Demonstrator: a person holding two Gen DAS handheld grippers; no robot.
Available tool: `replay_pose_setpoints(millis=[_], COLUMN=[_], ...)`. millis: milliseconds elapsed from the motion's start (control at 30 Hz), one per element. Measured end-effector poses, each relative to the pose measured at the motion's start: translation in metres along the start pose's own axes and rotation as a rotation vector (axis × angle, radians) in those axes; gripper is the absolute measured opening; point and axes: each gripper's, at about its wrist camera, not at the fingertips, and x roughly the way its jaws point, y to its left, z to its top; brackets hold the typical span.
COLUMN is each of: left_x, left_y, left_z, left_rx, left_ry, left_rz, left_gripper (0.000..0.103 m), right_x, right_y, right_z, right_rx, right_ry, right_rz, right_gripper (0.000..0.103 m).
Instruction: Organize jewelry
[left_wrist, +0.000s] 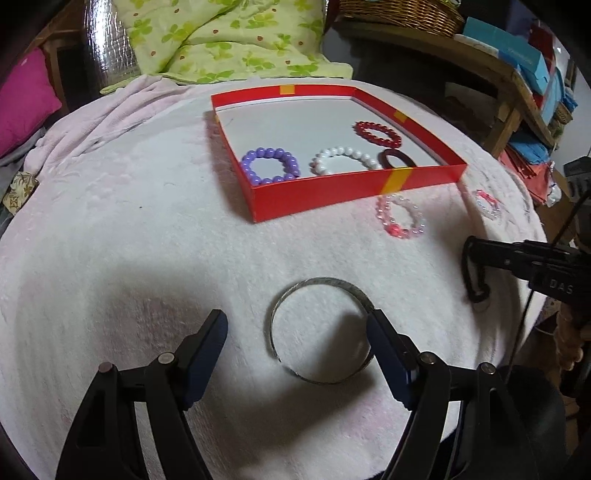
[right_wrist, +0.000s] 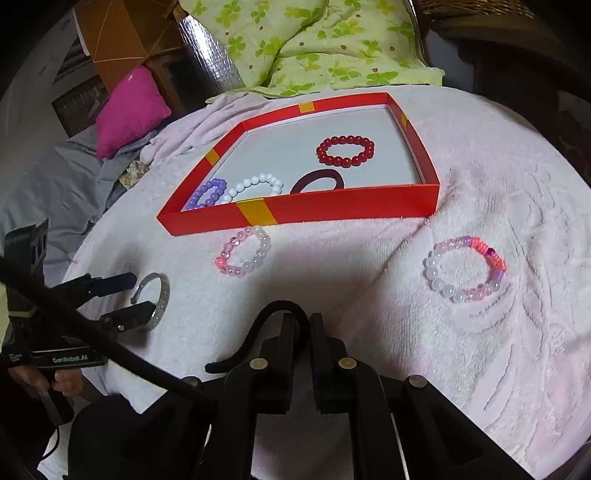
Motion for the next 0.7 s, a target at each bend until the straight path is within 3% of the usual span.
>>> replay_pose_setpoints(millis=[300, 700], left_x=[-0.011, 0.003], left_y=[-0.01, -0.017], left_z=[-0.01, -0.01], left_rx=[0.041, 0.08], left_ry=[-0.024, 0.016], left_rz=[-0.053, -0.025], left_gripper=[0.08, 0.083], right_x=[0.0, 0.003], right_y=[-0.014, -0.008], right_z=[-0.007, -0.007], right_rx=[0.075, 0.036], right_ry=[0.006, 0.012], right_rz=[0.071, 0.029], right_gripper=[0.009, 0.01])
